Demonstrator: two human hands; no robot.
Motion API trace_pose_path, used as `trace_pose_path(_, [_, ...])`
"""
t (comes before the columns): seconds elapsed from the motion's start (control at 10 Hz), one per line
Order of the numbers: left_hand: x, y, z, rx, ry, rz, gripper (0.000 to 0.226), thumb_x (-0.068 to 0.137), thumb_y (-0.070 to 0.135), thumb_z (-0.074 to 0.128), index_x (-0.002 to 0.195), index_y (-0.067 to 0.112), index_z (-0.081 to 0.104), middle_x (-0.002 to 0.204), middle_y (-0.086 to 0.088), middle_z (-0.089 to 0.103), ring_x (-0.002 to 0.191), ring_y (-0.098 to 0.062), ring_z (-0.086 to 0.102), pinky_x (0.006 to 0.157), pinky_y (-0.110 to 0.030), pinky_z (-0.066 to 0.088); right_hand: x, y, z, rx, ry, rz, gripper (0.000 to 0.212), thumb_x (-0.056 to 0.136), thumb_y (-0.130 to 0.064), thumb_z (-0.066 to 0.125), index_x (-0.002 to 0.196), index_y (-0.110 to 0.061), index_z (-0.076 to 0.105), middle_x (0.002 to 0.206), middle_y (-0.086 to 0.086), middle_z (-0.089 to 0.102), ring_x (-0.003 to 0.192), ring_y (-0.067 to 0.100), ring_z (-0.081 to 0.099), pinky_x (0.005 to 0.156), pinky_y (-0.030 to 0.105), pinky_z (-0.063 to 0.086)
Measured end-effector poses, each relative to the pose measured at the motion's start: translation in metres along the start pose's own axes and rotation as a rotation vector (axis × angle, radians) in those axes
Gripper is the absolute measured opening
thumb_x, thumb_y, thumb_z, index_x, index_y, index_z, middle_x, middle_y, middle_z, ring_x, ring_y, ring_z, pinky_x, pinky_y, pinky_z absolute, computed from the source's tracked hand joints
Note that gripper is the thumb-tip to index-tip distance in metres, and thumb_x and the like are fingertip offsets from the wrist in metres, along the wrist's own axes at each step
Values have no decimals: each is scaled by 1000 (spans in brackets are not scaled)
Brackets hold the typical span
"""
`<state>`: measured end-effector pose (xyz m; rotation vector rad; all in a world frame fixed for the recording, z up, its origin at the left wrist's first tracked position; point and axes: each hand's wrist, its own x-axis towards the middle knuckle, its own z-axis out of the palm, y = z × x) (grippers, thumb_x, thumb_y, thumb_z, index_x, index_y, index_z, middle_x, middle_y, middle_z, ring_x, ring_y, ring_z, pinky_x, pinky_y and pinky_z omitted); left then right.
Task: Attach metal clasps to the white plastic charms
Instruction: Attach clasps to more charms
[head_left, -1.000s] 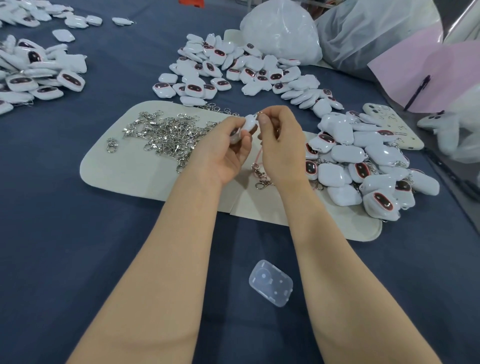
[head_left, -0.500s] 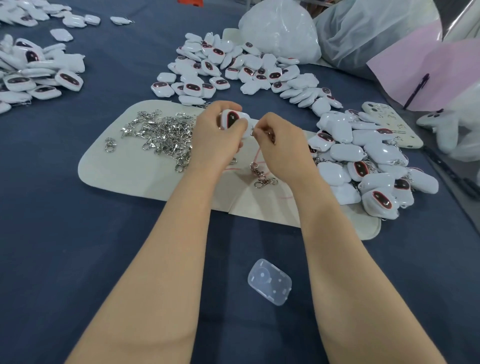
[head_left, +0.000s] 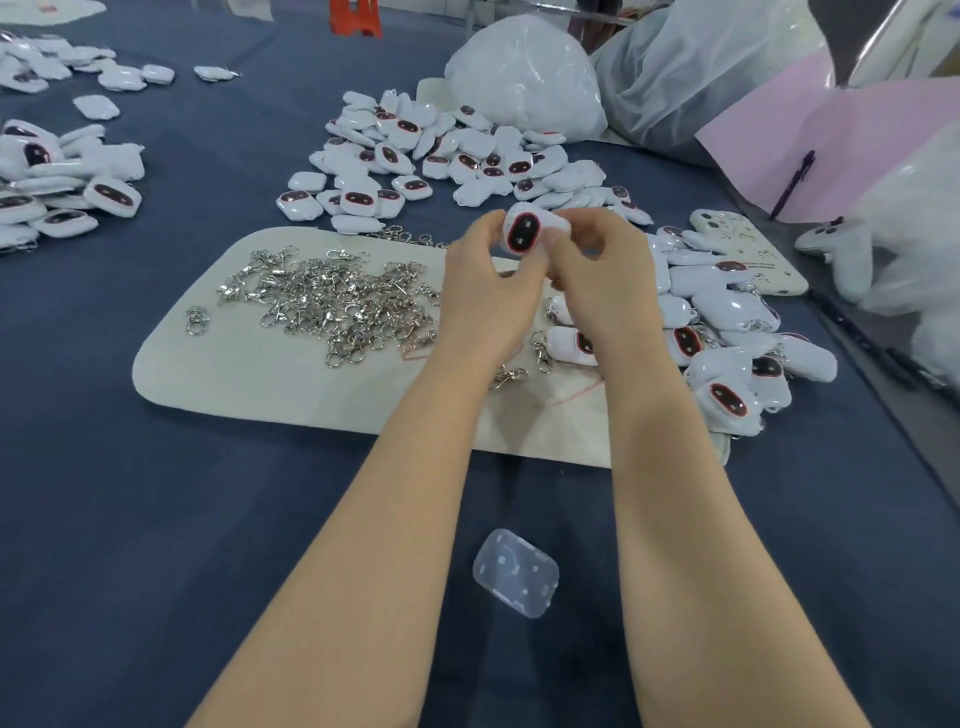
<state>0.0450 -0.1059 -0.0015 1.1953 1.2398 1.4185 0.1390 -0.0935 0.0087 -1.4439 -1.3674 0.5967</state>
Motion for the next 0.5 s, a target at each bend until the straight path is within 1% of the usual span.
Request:
trace_pose_path(0.1, [-1, 4, 31, 38, -101, -76, 43, 91, 17, 51, 134, 15, 45, 134, -6, 46, 121, -27, 53, 104, -42, 43, 0, 11, -19, -66, 316, 54, 16, 91, -24, 56, 107, -20, 55, 77, -15, 55, 73, 3, 56, 69, 12, 45])
trace_pose_path(0.2, [-11, 6, 54, 75, -174, -92, 34, 91, 15, 48, 124, 14, 53, 122, -1, 54, 114, -21, 56, 100, -38, 45, -2, 28, -44, -255, 521, 119, 26, 92, -18, 49, 118, -17, 53, 100, -5, 62, 97, 14, 54, 88, 26, 44])
trace_pose_path(0.3, [-12, 6, 62, 62, -154, -146, 28, 91, 14, 47, 117, 14, 56, 117, -3, 60, 111, -20, 57, 99, -38, 46, -4, 39, -54, -403, 555, 149, 36, 93, -9, 46, 129, -15, 47, 135, 7, 45, 130, 24, 35, 108, 32, 27])
trace_pose_path(0.4, [-16, 5, 60, 2, -145, -202, 18, 91, 14, 46, 106, 17, 55, 117, -9, 62, 109, -25, 59, 93, -33, 48, -14, 35, -44, -406, 533, 74, 41, 91, -6, 47, 132, -12, 43, 143, 9, 34, 136, 24, 25, 112, 27, 15])
trace_pose_path(0.5, [-16, 1, 50, -20, -64, -181, 15, 92, 13, 47, 102, 18, 56, 109, -4, 64, 96, -18, 60, 84, -32, 48, -21, 24, -21, -279, 430, 7, 38, 90, -4, 48, 128, -9, 49, 138, 11, 41, 131, 24, 35, 108, 27, 21])
